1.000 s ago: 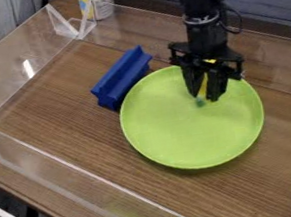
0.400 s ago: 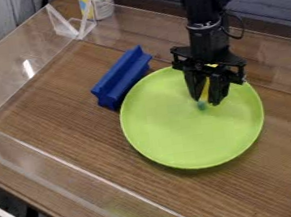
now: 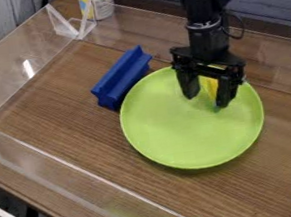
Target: Put the banana in the green plate
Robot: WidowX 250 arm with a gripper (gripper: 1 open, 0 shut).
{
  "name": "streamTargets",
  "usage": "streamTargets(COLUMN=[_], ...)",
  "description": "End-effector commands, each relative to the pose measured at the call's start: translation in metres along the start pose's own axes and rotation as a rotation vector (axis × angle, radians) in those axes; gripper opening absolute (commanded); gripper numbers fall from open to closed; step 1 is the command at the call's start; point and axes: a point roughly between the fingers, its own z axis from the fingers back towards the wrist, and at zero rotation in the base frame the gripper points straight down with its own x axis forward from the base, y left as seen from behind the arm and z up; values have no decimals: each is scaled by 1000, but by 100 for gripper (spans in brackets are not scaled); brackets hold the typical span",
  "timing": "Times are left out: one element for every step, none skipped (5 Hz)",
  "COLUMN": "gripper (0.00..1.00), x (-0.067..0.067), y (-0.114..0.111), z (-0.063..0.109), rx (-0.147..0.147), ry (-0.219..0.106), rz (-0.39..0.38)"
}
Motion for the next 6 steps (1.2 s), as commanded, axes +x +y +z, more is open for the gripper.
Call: streamTargets(gripper=[100, 100, 100, 100, 100, 100], x=[10, 9, 5, -2, -11, -16], y=[-4, -4, -2, 4, 19, 42], z=[35, 41, 61, 92, 109, 113], rx=[14, 20, 33, 55, 75, 114], ry=[-113, -129, -162, -211, -224, -224], rz=[-19, -21, -8, 18, 40, 41])
